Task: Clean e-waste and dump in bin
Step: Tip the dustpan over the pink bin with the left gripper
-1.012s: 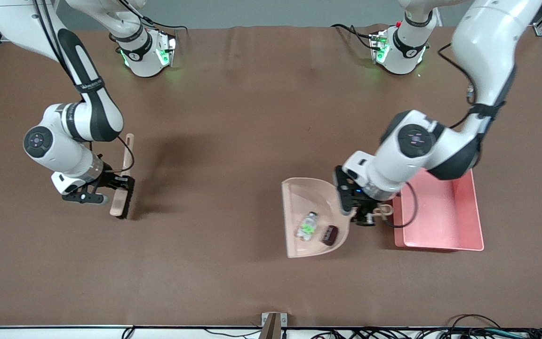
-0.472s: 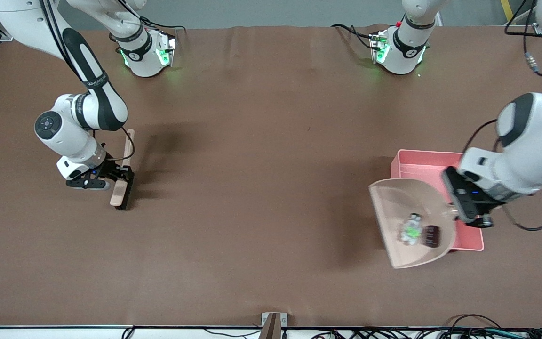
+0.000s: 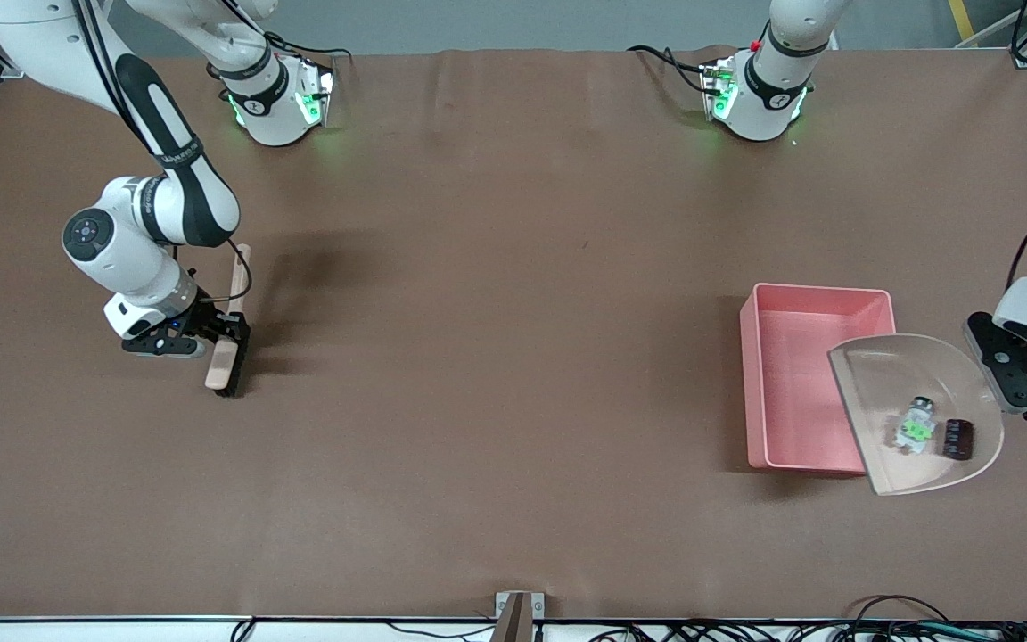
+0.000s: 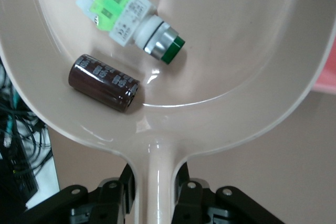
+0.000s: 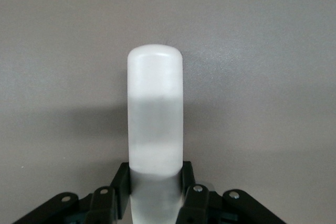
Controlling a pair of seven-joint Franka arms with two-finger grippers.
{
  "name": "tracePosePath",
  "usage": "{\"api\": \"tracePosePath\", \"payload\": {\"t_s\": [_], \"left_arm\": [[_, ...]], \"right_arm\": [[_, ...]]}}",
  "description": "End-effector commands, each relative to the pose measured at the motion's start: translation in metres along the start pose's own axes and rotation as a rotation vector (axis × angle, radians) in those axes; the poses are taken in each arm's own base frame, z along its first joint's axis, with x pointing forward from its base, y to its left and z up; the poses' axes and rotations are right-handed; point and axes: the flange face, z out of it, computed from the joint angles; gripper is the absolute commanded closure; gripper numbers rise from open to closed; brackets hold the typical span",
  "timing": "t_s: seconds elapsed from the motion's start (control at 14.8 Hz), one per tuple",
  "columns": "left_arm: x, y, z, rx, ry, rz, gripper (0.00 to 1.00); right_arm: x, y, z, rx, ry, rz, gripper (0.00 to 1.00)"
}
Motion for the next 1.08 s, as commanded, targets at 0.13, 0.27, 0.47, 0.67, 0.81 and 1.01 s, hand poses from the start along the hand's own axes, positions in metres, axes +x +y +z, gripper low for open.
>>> {"api": "tracePosePath", "payload": {"t_s": [0.13, 0.27, 0.47, 0.67, 0.81, 1.01], "left_arm": [[0.009, 0.016, 0.023, -0.016, -0.159, 0.130, 0.92], [0.015, 0.021, 0.030, -0.023, -0.189, 0.163, 0.92], [0.021, 0.023, 0.035, -0.009, -0.253, 0.213, 0.92], [0.022, 0.023, 0.036, 0.004, -0.311, 0.254, 0.92], [0.031, 0.020, 0.029, 0.020, -0.321, 0.279, 0.92], [0.053, 0.015, -0.003, 0.067, -0.339, 0.302, 0.92]], "right_arm": [[-0.001, 0.003, -0.015, -0.003, 0.023, -0.034, 0.13], [0.001, 0.002, -0.017, -0.003, 0.028, -0.035, 0.00], [0.007, 0.000, -0.023, -0.003, 0.043, -0.034, 0.00], [0.018, -0.003, -0.042, -0.003, 0.064, -0.044, 0.00], [0.030, -0.005, -0.073, -0.002, 0.083, -0.041, 0.00], [0.061, -0.013, -0.140, 0.004, 0.023, -0.050, 0.00]]}}
